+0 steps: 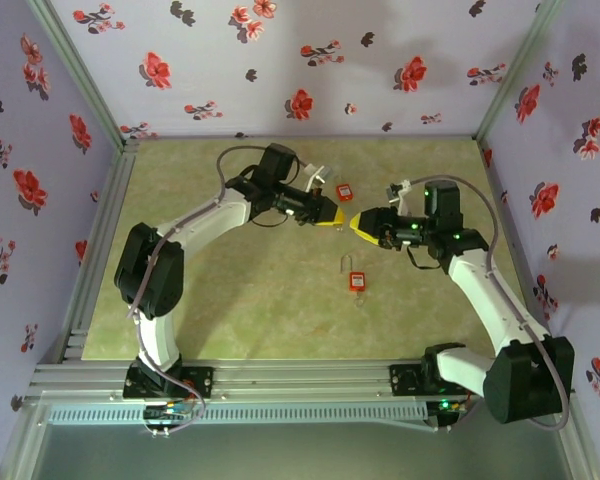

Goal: Unlock with the key

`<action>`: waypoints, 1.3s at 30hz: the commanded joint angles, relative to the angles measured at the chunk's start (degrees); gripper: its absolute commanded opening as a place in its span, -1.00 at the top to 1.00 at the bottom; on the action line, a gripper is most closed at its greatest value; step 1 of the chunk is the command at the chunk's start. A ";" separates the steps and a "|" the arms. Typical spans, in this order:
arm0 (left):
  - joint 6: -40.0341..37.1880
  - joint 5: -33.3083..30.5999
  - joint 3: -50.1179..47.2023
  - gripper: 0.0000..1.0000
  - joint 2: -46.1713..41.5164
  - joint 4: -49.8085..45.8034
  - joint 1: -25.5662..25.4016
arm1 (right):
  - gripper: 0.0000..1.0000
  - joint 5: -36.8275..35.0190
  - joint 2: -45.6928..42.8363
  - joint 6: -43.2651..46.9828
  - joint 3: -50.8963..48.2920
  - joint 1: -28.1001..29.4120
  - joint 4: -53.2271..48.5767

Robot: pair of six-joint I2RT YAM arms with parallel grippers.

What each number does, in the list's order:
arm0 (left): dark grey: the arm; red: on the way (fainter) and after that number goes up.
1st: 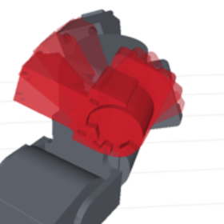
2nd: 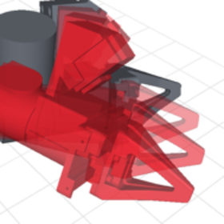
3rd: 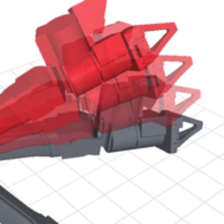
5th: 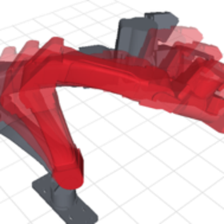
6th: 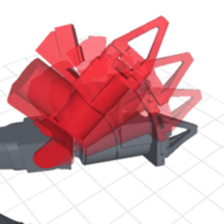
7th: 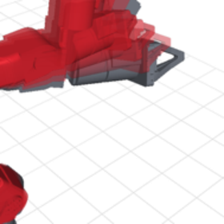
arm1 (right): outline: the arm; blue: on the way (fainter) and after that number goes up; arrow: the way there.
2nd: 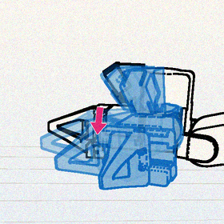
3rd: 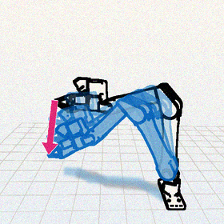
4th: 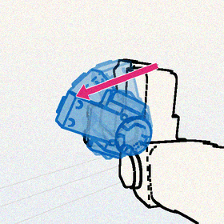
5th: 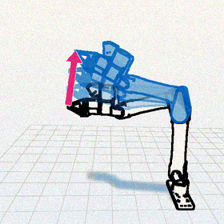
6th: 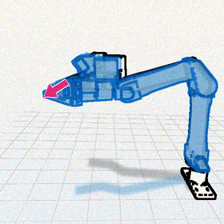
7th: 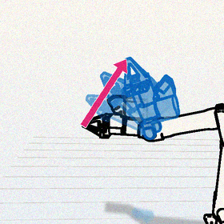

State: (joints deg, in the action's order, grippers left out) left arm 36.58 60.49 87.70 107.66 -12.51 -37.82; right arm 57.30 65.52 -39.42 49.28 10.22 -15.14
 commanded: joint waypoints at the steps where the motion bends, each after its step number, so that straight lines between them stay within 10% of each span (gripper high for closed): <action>1: 3.32 3.29 2.28 1.00 0.18 4.89 0.04 | 0.22 2.31 -0.59 -0.50 -1.09 0.32 4.93; 16: 6.77 3.64 2.22 1.00 0.79 8.82 -1.77 | 0.29 0.21 1.22 0.97 -0.56 3.84 5.98; 29: 12.08 4.81 -0.98 1.00 -0.01 16.65 -2.63 | 0.85 -1.48 0.86 -0.69 -1.10 3.84 8.20; 39: 28.94 -3.06 -7.11 -0.09 -1.82 40.55 -2.43 | 1.00 -6.38 -2.29 -5.14 -3.83 4.31 13.61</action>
State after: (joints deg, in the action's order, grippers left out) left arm 57.36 60.58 83.24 107.61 15.70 -40.14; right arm 53.82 65.21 -42.92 46.17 14.06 -4.75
